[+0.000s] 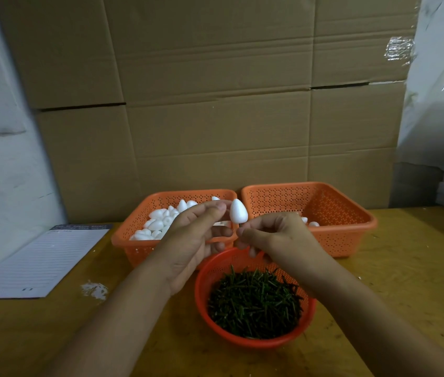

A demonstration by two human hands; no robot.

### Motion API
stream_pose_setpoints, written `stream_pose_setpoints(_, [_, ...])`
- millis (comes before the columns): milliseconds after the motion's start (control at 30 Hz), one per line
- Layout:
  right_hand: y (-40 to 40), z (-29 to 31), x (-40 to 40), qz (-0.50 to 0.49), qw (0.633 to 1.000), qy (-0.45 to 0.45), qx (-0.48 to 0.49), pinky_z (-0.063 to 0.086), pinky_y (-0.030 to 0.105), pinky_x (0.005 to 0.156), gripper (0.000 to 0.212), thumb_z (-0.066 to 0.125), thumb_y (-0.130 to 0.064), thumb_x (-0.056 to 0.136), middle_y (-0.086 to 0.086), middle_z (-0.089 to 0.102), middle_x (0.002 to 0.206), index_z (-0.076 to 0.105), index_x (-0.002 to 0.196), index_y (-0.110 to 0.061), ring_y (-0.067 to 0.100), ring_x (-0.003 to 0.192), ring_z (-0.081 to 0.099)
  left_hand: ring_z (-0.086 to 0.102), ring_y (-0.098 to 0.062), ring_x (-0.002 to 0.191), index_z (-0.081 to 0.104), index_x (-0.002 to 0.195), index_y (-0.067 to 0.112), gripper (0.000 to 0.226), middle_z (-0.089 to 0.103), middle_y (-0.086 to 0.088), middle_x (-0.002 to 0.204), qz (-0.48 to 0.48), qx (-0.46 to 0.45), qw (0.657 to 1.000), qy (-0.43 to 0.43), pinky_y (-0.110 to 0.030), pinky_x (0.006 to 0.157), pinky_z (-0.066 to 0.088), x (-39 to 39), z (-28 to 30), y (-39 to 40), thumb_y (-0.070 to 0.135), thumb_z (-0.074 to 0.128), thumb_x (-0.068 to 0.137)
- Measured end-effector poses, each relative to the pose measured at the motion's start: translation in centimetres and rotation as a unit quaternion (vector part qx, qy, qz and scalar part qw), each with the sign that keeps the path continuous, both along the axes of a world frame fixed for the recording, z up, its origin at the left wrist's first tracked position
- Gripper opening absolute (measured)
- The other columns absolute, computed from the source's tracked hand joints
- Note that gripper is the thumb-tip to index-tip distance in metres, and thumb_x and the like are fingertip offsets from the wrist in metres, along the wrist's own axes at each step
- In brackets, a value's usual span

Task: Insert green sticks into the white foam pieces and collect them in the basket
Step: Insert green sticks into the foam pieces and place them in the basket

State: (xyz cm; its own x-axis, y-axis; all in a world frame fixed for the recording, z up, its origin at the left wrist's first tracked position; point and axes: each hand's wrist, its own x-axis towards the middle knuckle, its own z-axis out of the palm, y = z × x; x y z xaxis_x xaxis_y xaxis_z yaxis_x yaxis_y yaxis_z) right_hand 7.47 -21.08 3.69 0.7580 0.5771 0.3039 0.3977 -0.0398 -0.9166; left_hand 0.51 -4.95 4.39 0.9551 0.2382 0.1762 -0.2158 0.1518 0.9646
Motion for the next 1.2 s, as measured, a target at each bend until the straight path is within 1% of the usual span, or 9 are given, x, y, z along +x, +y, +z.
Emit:
stream_pose_setpoints(67, [-0.09,0.07,0.01,0.02,1.0,-0.001,-0.012,0.046,0.028,0.056,0.018,0.069,-0.02,0.091,0.009,0.074,0.074,0.077,0.077,-0.014,0.015,0.063,0.061,0.065,-0.009,0.077,0.071,0.116,0.014,0.039,0.074,-0.006,0.1,-0.005,-0.002,1.0,0.003,-0.02,0.057,0.049,-0.05,0.06,0.05,0.034,0.067,0.083])
stream_pose_setpoints(233, [-0.14,0.26,-0.3,0.051,0.998,-0.003,-0.037,0.047,0.018,0.052,0.016,0.067,-0.014,0.093,0.0,0.073,0.068,0.076,0.079,-0.011,0.005,0.059,0.061,0.064,-0.012,0.08,0.076,0.099,0.022,0.021,0.072,-0.005,0.095,-0.018,0.017,1.0,0.009,-0.02,0.059,0.049,-0.09,0.02,0.23,0.035,0.067,0.086])
stream_pose_setpoints(467, [-0.03,0.13,-0.37,0.04,0.999,-0.019,-0.021,0.044,0.016,0.05,0.018,0.069,-0.013,0.092,-0.002,0.067,0.058,0.076,0.077,-0.006,0.002,0.051,0.057,0.064,-0.013,0.08,0.078,0.089,0.023,0.017,0.07,-0.006,0.089,-0.024,0.018,1.0,-0.001,-0.021,0.066,0.053,0.03,-0.01,0.38,0.035,0.067,0.084])
stream_pose_setpoints(600, [0.16,0.07,-0.39,0.029,0.999,-0.027,-0.013,0.043,0.015,0.049,0.018,0.07,-0.012,0.091,-0.005,0.067,0.057,0.076,0.075,-0.012,0.0,0.05,0.057,0.065,-0.016,0.08,0.073,0.093,0.012,0.02,0.069,-0.01,0.089,-0.041,-0.022,0.999,-0.015,-0.024,0.073,0.057,0.31,-0.19,0.43,0.029,0.067,0.086])
stream_pose_setpoints(700, [0.19,0.05,-0.24,0.015,1.0,-0.011,-0.004,0.047,0.023,0.053,0.019,0.07,-0.016,0.091,0.008,0.072,0.067,0.077,0.074,-0.011,0.012,0.058,0.06,0.064,-0.021,0.089,0.07,0.107,0.008,0.03,0.071,-0.014,0.098,-0.032,-0.02,0.999,-0.018,-0.029,0.077,0.057,0.32,-0.25,0.55,0.029,0.068,0.085])
stream_pose_setpoints(800, [0.0,0.03,0.03,0.013,1.0,0.0,0.001,0.047,0.025,0.053,0.02,0.069,-0.018,0.091,0.015,0.072,0.073,0.077,0.074,-0.011,0.018,0.061,0.06,0.067,-0.019,0.093,0.07,0.115,0.012,0.038,0.072,-0.013,0.106,-0.032,0.0,0.999,-0.022,-0.027,0.075,0.058,0.19,-0.27,0.63,0.026,0.075,0.08])
stream_pose_setpoints(967, [-0.02,-0.07,0.11,0.027,1.0,0.007,0.0,0.047,0.023,0.053,0.02,0.068,-0.018,0.092,0.011,0.074,0.074,0.077,0.074,-0.013,0.016,0.062,0.061,0.07,-0.013,0.089,0.074,0.109,0.019,0.035,0.075,-0.006,0.103,-0.024,0.029,0.999,-0.024,-0.024,0.073,0.057,0.19,-0.54,0.54,0.023,0.078,0.074])
stream_pose_setpoints(1100, [0.09,-0.21,0.2,0.024,1.0,-0.007,0.001,0.047,0.023,0.054,0.019,0.068,-0.016,0.092,0.01,0.074,0.073,0.077,0.075,-0.012,0.014,0.061,0.061,0.066,-0.008,0.078,0.072,0.113,0.017,0.042,0.073,-0.004,0.093,-0.019,0.025,0.999,-0.012,-0.022,0.066,0.055,0.19,-0.54,0.55,0.024,0.078,0.072])
stream_pose_setpoints(1200, [0.17,-0.3,0.3,0.017,1.0,-0.012,0.0,0.047,0.022,0.053,0.019,0.068,-0.017,0.092,0.01,0.073,0.071,0.077,0.075,-0.013,0.013,0.059,0.061,0.065,-0.008,0.077,0.073,0.112,0.018,0.041,0.073,-0.004,0.095,-0.011,0.024,1.0,-0.01,-0.022,0.064,0.054,0.27,-0.44,0.54,0.024,0.078,0.073])
